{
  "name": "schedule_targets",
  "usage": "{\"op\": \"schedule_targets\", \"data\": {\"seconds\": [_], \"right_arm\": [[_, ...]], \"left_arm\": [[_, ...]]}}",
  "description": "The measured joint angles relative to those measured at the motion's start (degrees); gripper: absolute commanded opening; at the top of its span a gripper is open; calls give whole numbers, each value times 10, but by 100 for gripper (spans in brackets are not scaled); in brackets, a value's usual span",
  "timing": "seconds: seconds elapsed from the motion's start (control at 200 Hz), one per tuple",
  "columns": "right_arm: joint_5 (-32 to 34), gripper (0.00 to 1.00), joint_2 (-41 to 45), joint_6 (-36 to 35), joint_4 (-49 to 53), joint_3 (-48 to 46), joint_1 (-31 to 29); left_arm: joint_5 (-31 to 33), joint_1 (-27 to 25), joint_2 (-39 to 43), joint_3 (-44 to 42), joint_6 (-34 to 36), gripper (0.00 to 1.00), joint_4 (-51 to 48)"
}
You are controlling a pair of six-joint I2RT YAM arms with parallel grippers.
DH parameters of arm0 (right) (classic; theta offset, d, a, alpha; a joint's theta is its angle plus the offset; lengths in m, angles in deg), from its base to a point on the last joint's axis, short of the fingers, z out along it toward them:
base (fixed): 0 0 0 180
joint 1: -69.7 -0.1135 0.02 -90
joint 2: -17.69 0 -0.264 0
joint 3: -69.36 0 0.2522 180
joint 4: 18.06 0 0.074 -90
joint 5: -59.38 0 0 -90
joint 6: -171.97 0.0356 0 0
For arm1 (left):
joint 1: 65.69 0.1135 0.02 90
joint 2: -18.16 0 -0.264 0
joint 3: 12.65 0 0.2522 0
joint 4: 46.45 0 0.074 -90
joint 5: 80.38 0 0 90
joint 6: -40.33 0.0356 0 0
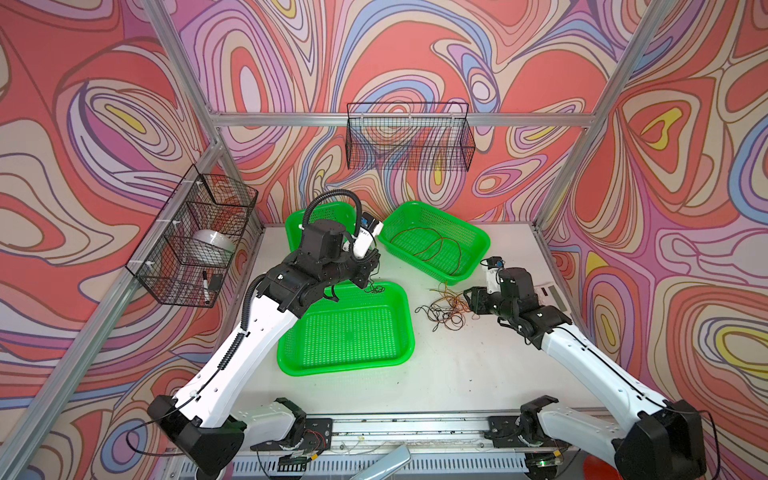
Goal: Untangle the cables
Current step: 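Carry the black wire with the left gripper over the nearer green basket and release it, then hold the left gripper above the nearer basket while the right gripper stays at the pile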
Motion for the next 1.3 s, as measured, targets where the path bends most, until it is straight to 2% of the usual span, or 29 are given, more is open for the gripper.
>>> {"op": "schedule_targets", "data": {"seconds": [0.175, 0.381, 0.506, 0.636, 0.816, 0.851, 0.886, 0.956, 1.112, 1.202, 1.252, 1.302], "right_arm": [[-7, 57, -21, 5, -1, -10, 0], [-2, 60, -47, 6, -10, -10, 0], [8, 62, -63, 6, -10, -10, 0], [20, 64, -76, 2, -10, -10, 0], [58, 66, -107, -14, -9, -2, 0], [66, 67, -110, -19, -10, -1, 0], [73, 68, -114, -24, -10, 2, 0], [85, 68, -129, -36, -11, 15, 1], [95, 70, -180, -63, -24, 43, 5], [94, 70, -200, -77, -35, 44, 9], [94, 70, -212, -84, -39, 44, 12], [94, 70, -222, -90, -41, 47, 15]], "left_arm": [[9, 33, 31, -72, -27, 0, -2], [13, 36, 54, -168, -44, 0, 13], [22, 43, 45, -246, -53, 0, 27], [27, 56, 22, -276, -61, 0, 32], [43, 65, 16, -282, -75, 34, 50], [48, 66, 16, -283, -78, 44, 54], [55, 68, 18, -285, -82, 50, 58], [72, 72, 24, -290, -88, 59, 60], [132, 87, 48, -292, -114, 68, 57], [165, 99, 65, -295, -129, 81, 56], [181, 106, 76, -297, -137, 98, 54], [193, 110, 83, -297, -145, 100, 49]]}}
